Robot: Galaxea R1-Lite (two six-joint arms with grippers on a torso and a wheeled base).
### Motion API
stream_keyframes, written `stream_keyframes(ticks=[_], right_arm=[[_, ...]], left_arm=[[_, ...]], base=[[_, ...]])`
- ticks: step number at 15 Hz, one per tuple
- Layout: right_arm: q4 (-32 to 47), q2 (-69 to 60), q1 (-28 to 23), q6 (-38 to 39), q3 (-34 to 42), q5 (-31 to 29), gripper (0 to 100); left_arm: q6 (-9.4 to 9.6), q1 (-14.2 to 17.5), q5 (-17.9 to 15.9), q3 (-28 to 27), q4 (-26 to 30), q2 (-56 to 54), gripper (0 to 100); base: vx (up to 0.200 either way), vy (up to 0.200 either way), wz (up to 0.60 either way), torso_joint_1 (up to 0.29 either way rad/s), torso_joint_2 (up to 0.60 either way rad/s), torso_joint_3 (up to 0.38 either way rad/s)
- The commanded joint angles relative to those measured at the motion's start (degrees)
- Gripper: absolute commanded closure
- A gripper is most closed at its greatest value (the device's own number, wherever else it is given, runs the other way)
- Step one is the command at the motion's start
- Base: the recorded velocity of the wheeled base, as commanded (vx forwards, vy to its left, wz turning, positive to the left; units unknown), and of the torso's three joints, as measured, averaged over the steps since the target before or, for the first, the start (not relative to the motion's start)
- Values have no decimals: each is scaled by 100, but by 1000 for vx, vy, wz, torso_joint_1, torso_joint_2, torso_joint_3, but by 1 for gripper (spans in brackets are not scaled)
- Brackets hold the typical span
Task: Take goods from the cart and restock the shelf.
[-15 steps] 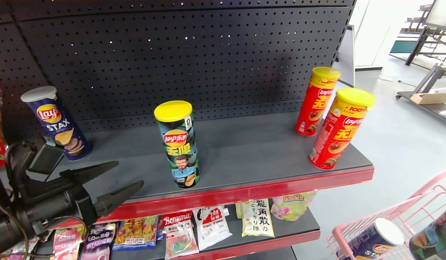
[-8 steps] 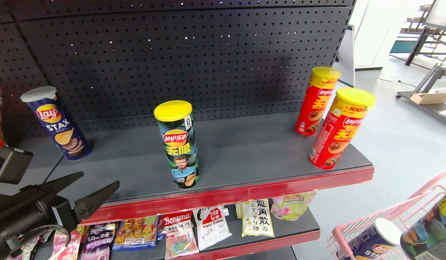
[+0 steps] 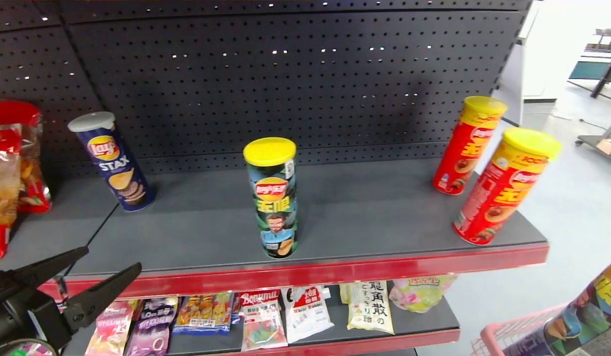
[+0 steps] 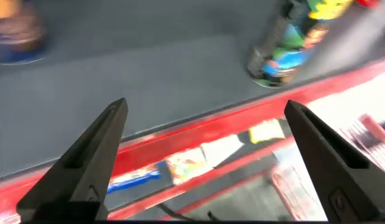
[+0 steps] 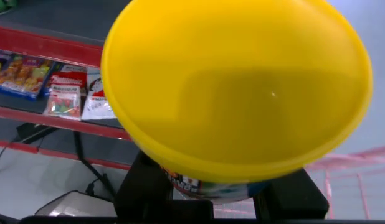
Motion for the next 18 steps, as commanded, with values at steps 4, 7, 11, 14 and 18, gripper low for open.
stream_keyframes(ticks=[4, 7, 11, 14, 18], right_arm=[[-12, 28, 1, 0, 6, 13, 100], [-328, 476, 27, -26, -223, 215, 100], [-3387, 2770, -52, 9, -372, 585, 100], [-4415, 3895, -280, -149, -785, 778, 100], [-4151, 4924, -78, -131, -1831, 1077, 100]], left_arm=[[1, -2, -2, 5, -3, -46, 0], [9, -2, -28, 48, 6, -187, 0], [36, -11, -37, 57, 419, -617, 0], [229, -11, -28, 40, 999, -986, 0], [335, -11, -10, -13, 1131, -1004, 0]], base=[[0, 0, 450, 2, 2, 1], [0, 0, 0, 0, 0, 0], [0, 0, 0, 0, 0, 0], [0, 0, 0, 0, 0, 0], [0, 0, 0, 0, 0, 0]])
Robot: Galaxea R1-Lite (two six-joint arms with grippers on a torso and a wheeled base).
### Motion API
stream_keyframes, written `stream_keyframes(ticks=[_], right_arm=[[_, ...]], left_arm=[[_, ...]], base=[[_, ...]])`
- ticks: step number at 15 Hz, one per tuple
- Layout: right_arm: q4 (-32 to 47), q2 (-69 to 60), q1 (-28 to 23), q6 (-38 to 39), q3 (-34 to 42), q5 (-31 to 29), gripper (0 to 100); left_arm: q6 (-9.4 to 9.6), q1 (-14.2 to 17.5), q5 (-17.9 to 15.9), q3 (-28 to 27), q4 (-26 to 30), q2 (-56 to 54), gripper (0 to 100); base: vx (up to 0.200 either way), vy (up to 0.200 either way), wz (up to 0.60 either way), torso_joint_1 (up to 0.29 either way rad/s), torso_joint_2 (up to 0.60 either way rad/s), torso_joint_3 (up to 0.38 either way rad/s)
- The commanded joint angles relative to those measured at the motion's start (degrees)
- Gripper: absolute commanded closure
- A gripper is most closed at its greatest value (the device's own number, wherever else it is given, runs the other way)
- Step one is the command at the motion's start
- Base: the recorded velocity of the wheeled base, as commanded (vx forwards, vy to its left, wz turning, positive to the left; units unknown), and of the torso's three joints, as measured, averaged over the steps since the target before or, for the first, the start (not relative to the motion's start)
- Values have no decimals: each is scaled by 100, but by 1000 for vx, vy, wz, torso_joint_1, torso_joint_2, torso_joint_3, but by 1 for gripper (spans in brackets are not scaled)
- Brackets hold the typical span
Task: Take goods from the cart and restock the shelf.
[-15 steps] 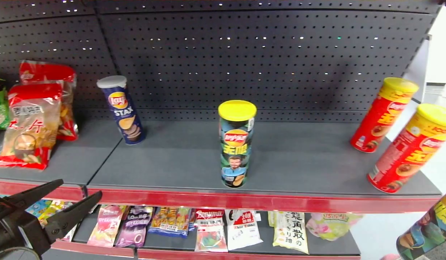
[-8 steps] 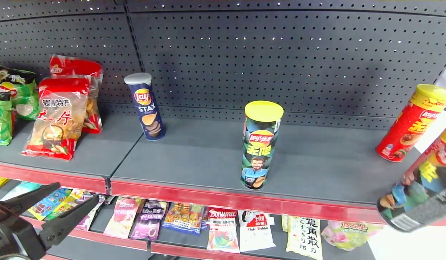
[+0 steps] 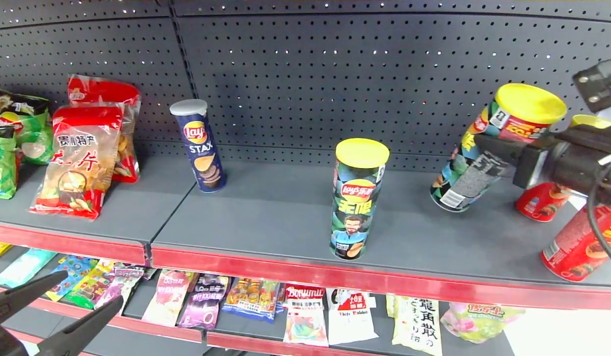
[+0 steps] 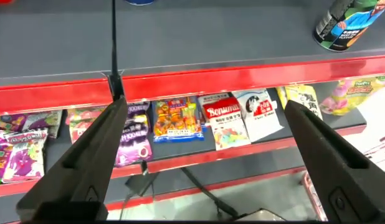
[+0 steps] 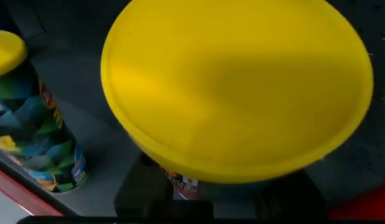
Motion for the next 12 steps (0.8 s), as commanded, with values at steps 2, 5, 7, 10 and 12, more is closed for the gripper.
stream_keyframes(ticks=[2, 5, 7, 10, 12], right_arm=[[4, 1133, 214, -21, -753, 79, 100], [12, 1440, 301, -21, -1008, 96, 100], [65, 1757, 433, -21, -1254, 96, 100], [91, 2047, 521, -21, -1597, 105, 100], [91, 2249, 662, -21, -1720, 105, 100]], left_arm=[[53, -5, -2, -8, 5, -22, 0], [53, -5, -2, 18, 40, -13, 0], [62, -5, -2, 0, 225, -49, 0], [62, -5, -2, 0, 234, -5, 0], [71, -13, -11, -8, 234, 13, 0]], base=[[0, 0, 0, 0, 0, 0], [0, 0, 0, 0, 0, 0], [0, 0, 0, 0, 0, 0], [0, 0, 0, 0, 0, 0], [0, 0, 0, 0, 0, 0]])
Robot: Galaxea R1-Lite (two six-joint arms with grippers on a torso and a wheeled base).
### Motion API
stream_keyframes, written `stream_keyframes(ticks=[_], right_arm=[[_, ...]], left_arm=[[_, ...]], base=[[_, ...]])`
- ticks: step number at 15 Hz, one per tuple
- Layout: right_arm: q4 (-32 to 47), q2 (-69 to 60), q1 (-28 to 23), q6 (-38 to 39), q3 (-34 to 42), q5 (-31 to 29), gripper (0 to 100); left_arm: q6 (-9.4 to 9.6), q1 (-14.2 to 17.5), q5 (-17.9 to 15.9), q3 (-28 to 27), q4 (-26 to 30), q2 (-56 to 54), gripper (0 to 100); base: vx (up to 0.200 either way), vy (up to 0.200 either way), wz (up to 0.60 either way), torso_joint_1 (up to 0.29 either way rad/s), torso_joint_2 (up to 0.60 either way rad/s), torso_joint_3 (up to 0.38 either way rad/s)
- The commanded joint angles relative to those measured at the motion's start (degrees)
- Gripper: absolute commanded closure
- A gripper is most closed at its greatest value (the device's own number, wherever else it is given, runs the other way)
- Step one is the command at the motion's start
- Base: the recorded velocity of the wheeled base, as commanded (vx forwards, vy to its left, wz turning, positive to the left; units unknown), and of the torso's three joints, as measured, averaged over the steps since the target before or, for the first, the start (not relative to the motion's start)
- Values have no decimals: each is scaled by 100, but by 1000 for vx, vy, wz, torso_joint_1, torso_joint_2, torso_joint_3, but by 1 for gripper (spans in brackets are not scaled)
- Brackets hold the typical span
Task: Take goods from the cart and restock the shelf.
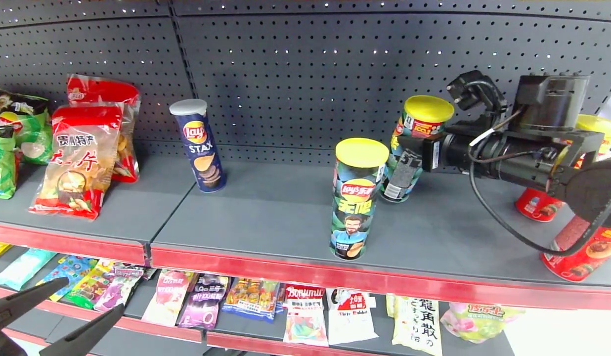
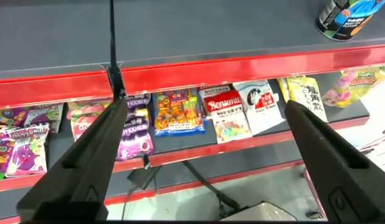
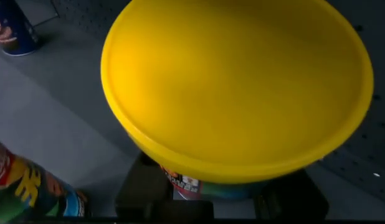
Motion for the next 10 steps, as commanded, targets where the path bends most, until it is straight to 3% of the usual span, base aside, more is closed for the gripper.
stream_keyframes(ticks=[1, 10], right_arm=[[-1, 293, 153, -4, -161, 4, 100], [-1, 697, 434, -4, -513, -5, 100]], left_arm=[[13, -8, -3, -2, -3, 50, 0], [30, 0, -12, 6, -3, 50, 0]], base=[[0, 0, 0, 0, 0, 0], [0, 0, 0, 0, 0, 0]])
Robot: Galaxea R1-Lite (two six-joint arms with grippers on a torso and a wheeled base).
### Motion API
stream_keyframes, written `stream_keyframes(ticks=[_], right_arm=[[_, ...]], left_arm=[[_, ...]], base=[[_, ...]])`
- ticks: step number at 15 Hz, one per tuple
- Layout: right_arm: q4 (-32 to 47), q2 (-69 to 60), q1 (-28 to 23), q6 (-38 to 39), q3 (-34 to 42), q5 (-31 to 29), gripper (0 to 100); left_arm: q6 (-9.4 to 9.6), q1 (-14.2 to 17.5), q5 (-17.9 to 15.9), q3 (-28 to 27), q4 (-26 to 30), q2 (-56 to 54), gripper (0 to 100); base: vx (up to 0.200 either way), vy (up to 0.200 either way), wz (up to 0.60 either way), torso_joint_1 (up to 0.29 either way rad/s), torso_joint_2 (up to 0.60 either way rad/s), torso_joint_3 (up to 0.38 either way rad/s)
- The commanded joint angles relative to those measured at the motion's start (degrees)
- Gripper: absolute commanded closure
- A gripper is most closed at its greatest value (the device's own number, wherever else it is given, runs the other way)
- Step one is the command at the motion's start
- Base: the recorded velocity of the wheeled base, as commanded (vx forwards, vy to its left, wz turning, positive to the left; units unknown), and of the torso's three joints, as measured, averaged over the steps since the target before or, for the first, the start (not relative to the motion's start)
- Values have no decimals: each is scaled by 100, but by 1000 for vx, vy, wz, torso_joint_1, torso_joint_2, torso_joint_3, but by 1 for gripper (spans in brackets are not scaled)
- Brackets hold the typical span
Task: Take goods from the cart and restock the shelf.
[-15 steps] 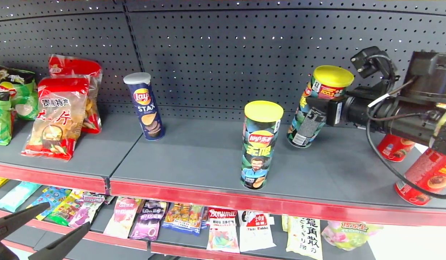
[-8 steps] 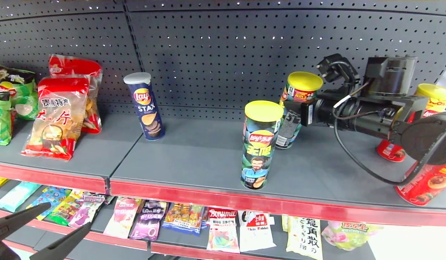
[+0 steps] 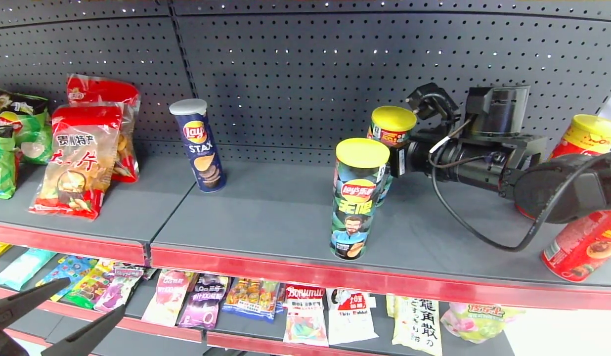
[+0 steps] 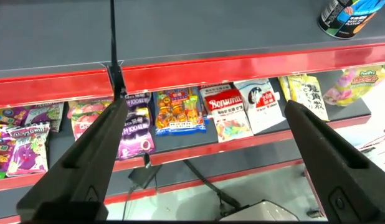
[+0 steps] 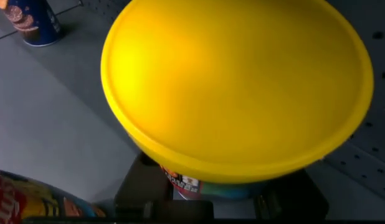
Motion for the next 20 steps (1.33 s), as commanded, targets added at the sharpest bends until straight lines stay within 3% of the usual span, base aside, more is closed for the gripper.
stream_keyframes(ticks=[1, 20], right_arm=[[-2, 123, 32, -1, -123, -3, 100], [-2, 264, 155, -19, -255, -99, 100]], left_arm=[[2, -2, -6, 7, -3, 24, 0], [-7, -2, -24, 24, 6, 15, 0]], base=[[0, 0, 0, 0, 0, 0], [0, 0, 0, 0, 0, 0]])
